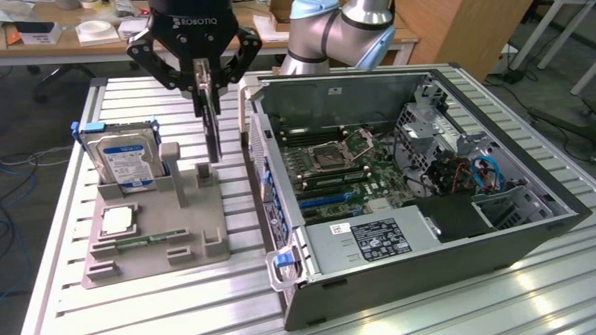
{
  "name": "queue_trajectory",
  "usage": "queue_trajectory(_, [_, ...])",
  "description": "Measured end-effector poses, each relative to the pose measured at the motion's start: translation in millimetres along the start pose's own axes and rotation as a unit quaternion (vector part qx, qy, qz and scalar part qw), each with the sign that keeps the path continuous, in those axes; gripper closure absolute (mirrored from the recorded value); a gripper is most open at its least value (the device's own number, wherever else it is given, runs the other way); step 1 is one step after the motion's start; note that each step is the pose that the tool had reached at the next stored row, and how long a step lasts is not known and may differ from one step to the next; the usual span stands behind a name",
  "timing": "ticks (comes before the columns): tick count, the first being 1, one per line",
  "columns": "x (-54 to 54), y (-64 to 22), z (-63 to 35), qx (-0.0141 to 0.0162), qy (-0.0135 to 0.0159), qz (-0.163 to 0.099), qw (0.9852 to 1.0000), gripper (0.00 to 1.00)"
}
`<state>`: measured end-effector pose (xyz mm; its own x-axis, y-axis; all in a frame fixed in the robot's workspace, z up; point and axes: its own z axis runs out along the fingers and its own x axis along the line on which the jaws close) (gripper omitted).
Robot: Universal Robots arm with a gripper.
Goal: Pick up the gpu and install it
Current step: 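Pick up the gpu and move the gpu toward the slot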
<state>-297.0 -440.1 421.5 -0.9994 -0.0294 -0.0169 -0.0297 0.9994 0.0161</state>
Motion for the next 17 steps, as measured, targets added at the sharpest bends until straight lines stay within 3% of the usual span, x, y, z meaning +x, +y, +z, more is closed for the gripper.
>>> queue_trajectory(17, [-13.1,-0.4,0.2,0.0000,0.0004,0.000,1.0000,0.74])
